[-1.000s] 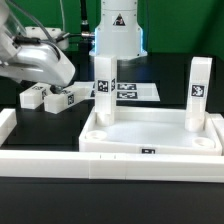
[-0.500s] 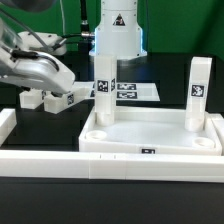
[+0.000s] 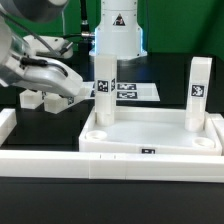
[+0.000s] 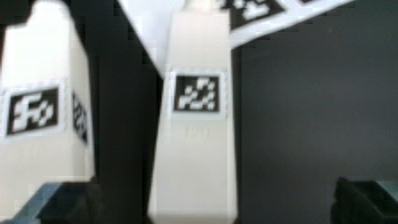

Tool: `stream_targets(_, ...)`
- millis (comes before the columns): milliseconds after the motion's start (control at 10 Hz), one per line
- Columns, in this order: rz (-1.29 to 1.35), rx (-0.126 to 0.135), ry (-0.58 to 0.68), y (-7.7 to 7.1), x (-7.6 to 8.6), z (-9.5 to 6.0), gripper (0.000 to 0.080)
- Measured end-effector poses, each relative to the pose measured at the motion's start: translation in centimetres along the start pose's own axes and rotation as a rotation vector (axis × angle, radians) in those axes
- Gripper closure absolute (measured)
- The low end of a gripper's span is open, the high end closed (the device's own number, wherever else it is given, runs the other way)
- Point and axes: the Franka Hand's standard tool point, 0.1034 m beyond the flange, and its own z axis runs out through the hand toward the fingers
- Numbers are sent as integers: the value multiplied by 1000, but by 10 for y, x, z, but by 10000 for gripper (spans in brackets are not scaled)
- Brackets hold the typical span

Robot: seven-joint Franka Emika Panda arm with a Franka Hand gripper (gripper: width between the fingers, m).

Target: Assemble desk

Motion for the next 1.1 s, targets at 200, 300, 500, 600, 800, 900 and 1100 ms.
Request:
stream_targets(200, 11, 0, -101, 5, 3, 6, 151)
stream_targets(300, 10, -3, -99, 5, 4, 6, 151)
stream_targets(500, 11, -4, -85, 6, 8, 6, 151)
stream_targets(600, 11, -4, -85, 6, 8, 6, 151)
stream_targets(800, 11, -4, -85, 6, 8, 7, 151)
stream_targets(900, 12, -4, -91, 6, 7, 7, 151)
stream_targets(1100, 14, -2, -100, 7, 6, 8, 151)
